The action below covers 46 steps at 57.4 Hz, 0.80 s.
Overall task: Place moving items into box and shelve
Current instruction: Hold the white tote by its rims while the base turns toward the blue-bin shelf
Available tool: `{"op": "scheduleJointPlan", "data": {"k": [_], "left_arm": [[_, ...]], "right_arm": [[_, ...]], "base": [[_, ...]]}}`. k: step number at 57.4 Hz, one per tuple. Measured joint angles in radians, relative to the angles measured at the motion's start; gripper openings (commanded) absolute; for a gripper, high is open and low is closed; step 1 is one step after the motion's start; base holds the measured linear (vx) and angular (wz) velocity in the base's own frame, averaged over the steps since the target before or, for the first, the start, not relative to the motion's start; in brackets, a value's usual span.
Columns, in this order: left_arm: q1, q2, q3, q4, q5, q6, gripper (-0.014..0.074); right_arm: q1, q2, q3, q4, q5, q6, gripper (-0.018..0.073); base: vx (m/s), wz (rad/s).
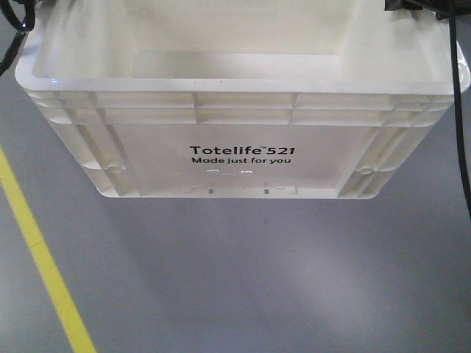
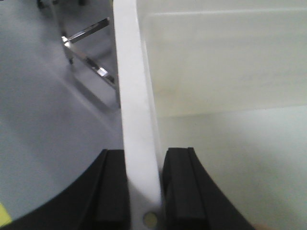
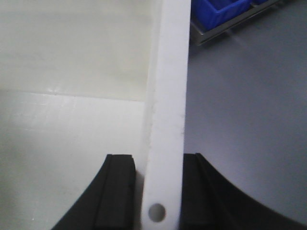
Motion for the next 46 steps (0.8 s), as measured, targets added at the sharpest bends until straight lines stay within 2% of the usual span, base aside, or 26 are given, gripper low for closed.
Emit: {"op": "scheduleJointPlan", "data": {"k": [46], "left_arm": [[0.000, 0.000, 0.000, -0.007, -0.002, 0.000, 0.0002]], "right_arm": [[0.000, 0.001, 0.000, -0.008, 0.001, 0.000, -0.0005]], "base": [[0.37, -0.86]]}}
